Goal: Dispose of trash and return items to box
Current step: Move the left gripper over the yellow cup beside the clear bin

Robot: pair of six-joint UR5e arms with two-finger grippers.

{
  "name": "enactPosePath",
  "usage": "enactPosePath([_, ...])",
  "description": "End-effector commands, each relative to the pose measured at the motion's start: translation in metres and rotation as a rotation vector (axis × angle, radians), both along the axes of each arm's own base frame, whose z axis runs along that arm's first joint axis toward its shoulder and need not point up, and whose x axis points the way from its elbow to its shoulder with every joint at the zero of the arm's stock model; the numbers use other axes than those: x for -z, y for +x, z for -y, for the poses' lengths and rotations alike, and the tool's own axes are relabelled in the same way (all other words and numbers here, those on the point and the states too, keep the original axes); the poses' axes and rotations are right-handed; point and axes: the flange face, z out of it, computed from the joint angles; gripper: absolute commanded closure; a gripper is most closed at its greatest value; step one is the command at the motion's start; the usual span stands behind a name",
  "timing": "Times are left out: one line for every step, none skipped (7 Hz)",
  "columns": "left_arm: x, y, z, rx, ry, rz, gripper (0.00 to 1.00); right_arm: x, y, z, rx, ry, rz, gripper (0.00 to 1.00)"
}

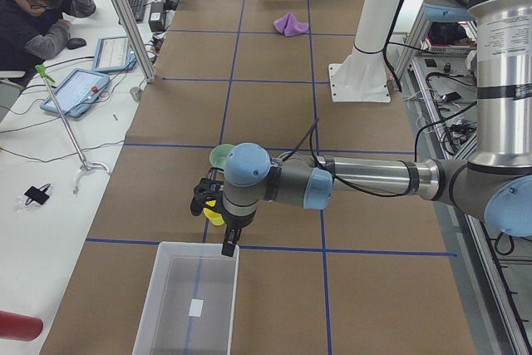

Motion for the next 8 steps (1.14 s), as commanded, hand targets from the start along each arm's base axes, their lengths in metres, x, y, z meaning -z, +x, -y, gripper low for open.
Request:
enactPosePath([0.031,0.0,0.014,0.001,0.197,0.007,0.02,0.003,0.0,0.002,-0.012,0.001,0.004,0.0])
enactPosePath([0.041,0.009,0.02,0.035,0.191,-0.02,0.02,0.005,0.0,0.003,-0.012,0.004,0.004,0.0])
enactPosePath([0.053,0.059,0.036,-0.059,0.256,-0.023,0.02,0.005,-0.001,0.003,-0.01,0.004,0.004,0.0])
enactPosePath([0.032,0.079,0.041,-0.072,0.193,-0.037,0.02,0.005,-0.001,0.004,-0.01,0.005,0.005,0.0])
enactPosePath([0.027,0.109,0.046,-0.089,0.142,-0.058,0.02,0.005,-0.001,0.003,-0.01,0.004,0.004,0.0])
enactPosePath([0.014,0.14,0.046,-0.127,0.102,-0.067,0.02,0.004,-0.001,0.003,-0.009,0.003,0.004,0.0])
enactPosePath([0.014,0.156,0.061,-0.149,0.098,-0.069,0.02,0.003,-0.001,0.003,-0.009,0.002,0.004,0.0])
enactPosePath([0.008,0.183,0.077,-0.19,0.084,-0.069,0.02,0.003,-0.001,0.003,-0.009,0.002,0.004,0.0])
